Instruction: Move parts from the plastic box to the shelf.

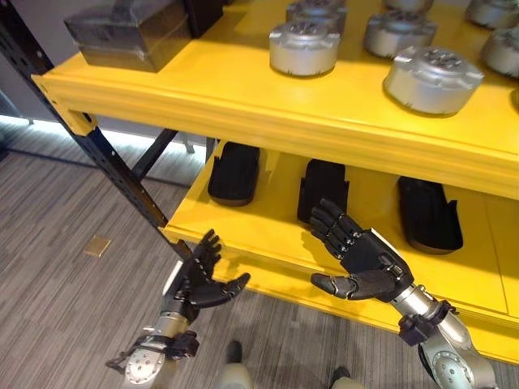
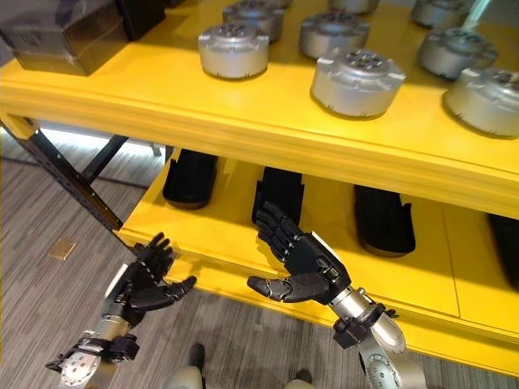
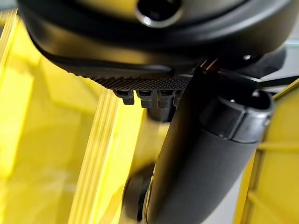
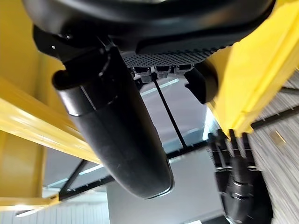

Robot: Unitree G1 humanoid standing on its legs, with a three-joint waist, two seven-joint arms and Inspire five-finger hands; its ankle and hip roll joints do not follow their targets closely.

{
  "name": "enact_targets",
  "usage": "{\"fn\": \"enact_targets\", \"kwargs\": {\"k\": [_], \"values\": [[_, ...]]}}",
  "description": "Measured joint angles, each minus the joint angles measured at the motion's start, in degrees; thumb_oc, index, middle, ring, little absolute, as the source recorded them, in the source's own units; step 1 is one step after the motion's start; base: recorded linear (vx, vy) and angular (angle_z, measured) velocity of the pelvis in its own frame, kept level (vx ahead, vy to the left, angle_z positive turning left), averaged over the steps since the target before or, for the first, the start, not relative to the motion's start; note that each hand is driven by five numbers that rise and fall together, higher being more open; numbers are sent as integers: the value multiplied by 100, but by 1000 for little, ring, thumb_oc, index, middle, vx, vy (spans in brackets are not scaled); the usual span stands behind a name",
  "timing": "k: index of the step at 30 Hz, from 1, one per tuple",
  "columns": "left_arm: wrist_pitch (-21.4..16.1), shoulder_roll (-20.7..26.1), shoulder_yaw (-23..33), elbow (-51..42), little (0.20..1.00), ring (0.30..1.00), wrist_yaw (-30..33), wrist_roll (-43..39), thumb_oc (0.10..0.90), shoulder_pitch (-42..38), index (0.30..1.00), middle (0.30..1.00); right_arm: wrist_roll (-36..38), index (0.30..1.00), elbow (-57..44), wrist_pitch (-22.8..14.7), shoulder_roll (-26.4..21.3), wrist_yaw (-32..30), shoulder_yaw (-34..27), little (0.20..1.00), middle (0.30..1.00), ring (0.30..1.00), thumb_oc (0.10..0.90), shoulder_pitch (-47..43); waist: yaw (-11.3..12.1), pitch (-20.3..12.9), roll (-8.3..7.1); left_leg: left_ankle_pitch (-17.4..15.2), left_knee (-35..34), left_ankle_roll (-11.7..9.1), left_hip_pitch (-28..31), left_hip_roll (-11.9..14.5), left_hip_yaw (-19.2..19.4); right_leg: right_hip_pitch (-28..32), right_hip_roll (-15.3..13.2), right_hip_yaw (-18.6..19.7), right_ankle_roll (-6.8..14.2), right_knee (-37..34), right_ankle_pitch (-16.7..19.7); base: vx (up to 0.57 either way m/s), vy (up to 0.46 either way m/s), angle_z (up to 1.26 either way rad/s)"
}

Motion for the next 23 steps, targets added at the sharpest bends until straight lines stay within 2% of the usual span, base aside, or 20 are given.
{"fn": "enact_targets", "kwargs": {"k": [5, 8, 11, 15, 23], "values": [[188, 1, 73, -1, 1000, 1000, -96, -400, 900, 207, 1000, 1000, -8, 1000, 28, 0, 11, -713, -452, 1000, 1000, 1000, 900, 492, -111, -133, -32, 20, -179, 22, 142, 5, 169, 72, 13, 75, 23, -320, 163, 14, 41, -13], [188, -2, 175, -5, 1000, 1000, -210, -679, 900, 380, 1000, 1000, -78, 1000, 179, -9, 16, -959, -794, 1000, 1000, 1000, 900, 692, -249, -143, -46, 102, -332, -62, 251, -1, 310, 120, 21, 153, 97, -561, 324, -8, 11, -18], [185, -1, 224, -10, 1000, 1000, -220, -853, 900, 435, 1000, 1000, -219, 1000, 327, -9, 19, -1121, -838, 1000, 1000, 1000, 900, 799, -366, -147, -59, 147, -460, -130, 363, -3, 455, 231, 49, 227, 116, -875, 491, -1, -11, -24], [184, -80, 259, -10, 1000, 1000, -277, -1479, 900, 375, 1000, 1000, -337, 1000, 690, -41, 36, -1355, -825, 1000, 1000, 1000, 900, 857, -371, -149, -73, 154, -575, -137, 501, 1, 557, 344, 68, 250, 128, -1081, 584, 13, -18, -11], [225, -195, 325, -10, 1000, 1000, -214, -1733, 900, 322, 1000, 1000, -447, 1000, 762, -51, 74, -1720, -685, 1000, 1000, 1000, 900, 850, -351, -149, -133, 148, -652, -110, 608, -9, 576, 531, 71, 245, 128, -1278, 666, 24, -1, 0]]}}
